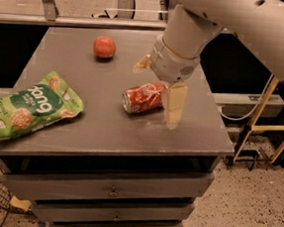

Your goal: Move coke can near apple

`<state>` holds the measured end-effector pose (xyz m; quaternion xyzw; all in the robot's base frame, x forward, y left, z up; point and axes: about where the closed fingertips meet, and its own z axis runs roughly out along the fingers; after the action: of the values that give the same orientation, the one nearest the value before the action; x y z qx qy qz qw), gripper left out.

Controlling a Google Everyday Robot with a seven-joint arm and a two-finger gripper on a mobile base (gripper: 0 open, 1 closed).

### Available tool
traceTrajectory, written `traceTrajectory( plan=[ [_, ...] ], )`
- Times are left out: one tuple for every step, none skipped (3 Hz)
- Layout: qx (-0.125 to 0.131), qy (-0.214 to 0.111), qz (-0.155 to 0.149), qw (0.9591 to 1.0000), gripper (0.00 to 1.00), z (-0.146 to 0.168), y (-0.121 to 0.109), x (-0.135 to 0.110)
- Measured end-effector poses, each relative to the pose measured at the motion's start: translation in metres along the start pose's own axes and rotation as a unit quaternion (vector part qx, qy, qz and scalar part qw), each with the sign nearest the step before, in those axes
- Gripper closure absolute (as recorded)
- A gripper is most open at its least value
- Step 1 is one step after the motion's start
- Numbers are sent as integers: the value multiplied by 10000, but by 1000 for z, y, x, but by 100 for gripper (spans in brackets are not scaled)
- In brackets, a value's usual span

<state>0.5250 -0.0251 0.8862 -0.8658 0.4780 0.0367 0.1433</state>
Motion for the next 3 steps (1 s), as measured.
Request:
traceTrajectory(
  plan=[
    [-90,-219,-174,9996,0,14,-13,-10],
    [-175,-447,-254,9985,0,24,-27,-14],
    [-325,-665,-139,9972,0,39,-39,-1]
  ],
)
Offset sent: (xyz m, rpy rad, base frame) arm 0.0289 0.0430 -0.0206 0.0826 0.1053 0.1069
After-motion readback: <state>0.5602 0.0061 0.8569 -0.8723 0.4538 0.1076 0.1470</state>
